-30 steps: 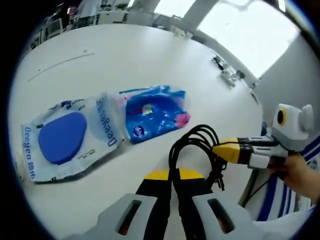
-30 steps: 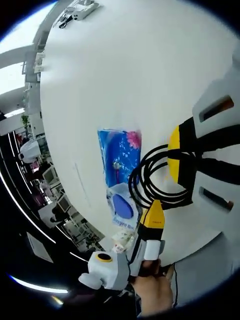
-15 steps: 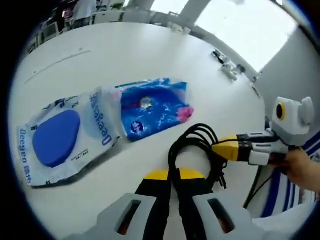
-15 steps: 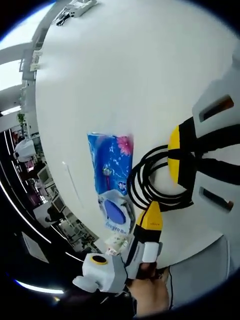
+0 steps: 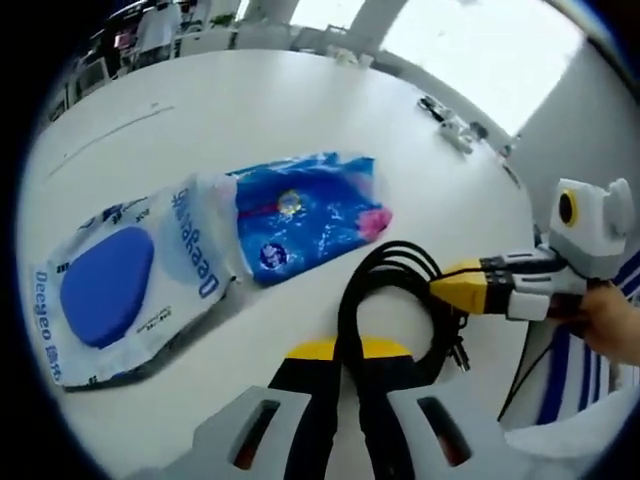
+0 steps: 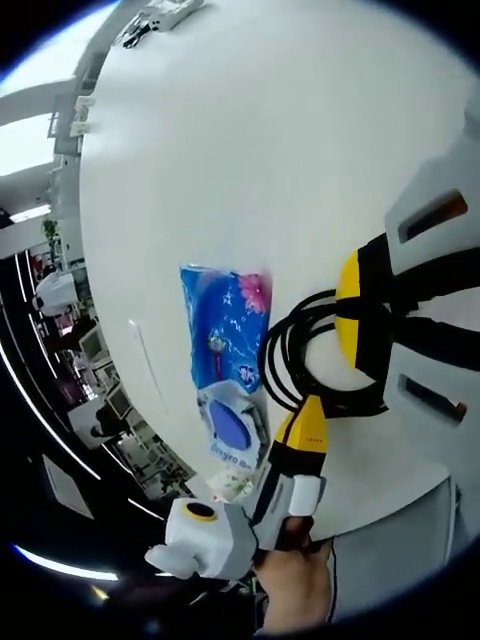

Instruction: Arrange the tabletop items into an orderly group along one side of the table until the central work area is clear of visible clutter.

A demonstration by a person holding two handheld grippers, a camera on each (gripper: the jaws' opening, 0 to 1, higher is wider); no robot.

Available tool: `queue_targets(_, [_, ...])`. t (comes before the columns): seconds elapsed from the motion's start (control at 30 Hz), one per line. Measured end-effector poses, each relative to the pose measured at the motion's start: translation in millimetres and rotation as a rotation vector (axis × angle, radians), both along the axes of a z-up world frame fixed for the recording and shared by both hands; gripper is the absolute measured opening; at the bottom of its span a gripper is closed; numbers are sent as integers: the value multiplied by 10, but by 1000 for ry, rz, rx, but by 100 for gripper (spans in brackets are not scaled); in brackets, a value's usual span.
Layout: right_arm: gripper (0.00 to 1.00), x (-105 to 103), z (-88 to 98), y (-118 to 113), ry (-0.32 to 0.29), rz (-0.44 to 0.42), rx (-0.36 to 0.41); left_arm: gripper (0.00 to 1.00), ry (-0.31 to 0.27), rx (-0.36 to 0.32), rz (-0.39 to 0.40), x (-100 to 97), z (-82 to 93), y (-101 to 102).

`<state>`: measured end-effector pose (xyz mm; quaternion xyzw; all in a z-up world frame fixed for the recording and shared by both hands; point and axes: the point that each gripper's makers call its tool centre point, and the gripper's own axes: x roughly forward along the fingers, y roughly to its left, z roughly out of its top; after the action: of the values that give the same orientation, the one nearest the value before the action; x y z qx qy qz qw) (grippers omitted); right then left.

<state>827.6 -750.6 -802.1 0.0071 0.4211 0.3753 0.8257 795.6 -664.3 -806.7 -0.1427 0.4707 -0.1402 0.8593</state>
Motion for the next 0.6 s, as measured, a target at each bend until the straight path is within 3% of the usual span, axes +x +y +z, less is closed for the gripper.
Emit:
queue_targets(0.37, [1,3,-23,23,-35,11,-9,3,-13,2,5,5,-11,19])
queue_targets(0.5, [3,54,-23,56,-139,64,-43,3,-21,22,4,1,-2,14])
queue_targets(0.6, [7,34,-8,65,-170,91,-47,5,-34,40,11,3,18,34])
